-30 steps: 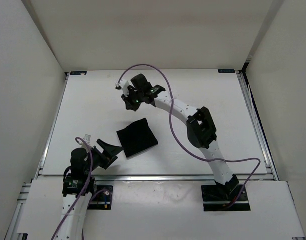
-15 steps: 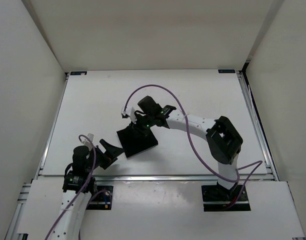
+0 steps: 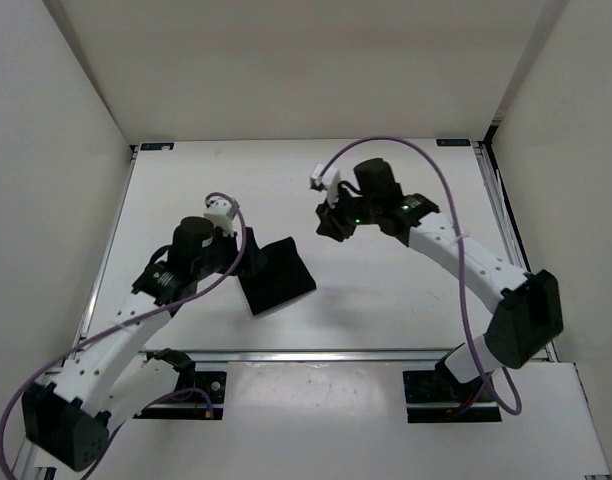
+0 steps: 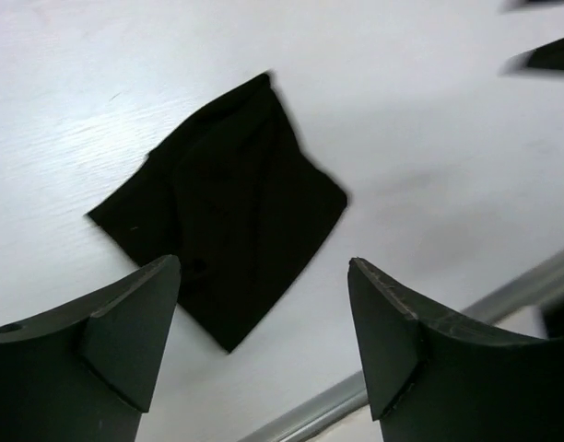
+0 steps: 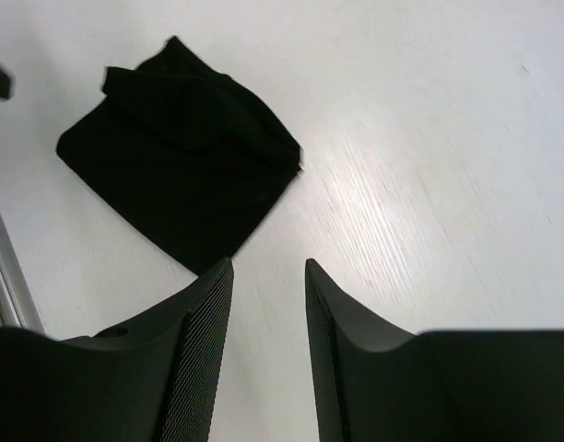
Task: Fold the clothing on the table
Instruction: Fold the skirt
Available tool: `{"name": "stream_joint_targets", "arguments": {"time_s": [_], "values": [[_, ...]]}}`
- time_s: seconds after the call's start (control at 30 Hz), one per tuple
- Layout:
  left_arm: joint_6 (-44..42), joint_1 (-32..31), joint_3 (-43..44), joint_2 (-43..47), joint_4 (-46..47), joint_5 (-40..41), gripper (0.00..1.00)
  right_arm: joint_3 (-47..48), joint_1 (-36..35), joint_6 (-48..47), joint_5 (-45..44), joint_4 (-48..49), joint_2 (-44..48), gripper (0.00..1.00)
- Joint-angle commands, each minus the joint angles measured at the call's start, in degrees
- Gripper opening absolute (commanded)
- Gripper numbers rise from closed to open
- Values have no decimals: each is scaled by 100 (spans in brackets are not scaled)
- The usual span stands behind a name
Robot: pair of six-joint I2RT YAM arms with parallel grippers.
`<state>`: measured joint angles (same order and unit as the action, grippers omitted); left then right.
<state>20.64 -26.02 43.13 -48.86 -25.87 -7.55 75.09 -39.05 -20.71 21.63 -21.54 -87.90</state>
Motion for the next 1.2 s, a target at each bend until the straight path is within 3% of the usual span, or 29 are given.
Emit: {"name": "stream_joint_targets", "arguments": {"time_s": [0.0,0.13,0.33,0.63,1.0,1.17], "values": [[-991,-44,353,-693,-734,746,83,-345,545,269,192,-324,658,43],[-1220,0,231,-670,-622,1317,88,-811,1450,454,728,-316,1230,44],[-1432,308,20,-773,-262,1142,91,-1374,2419,489,1379,-210,1775,45],[-1186,220,-349,-1003,345,589,86,-1593,2647,313,1186,-272,1969,43],[-1080,-43,-333,-1591,846,483,84,-1954,2911,454,1353,-87,2189,42],[-1054,18,-359,-1732,943,395,78,-2033,3078,445,1397,-52,2251,43]]}}
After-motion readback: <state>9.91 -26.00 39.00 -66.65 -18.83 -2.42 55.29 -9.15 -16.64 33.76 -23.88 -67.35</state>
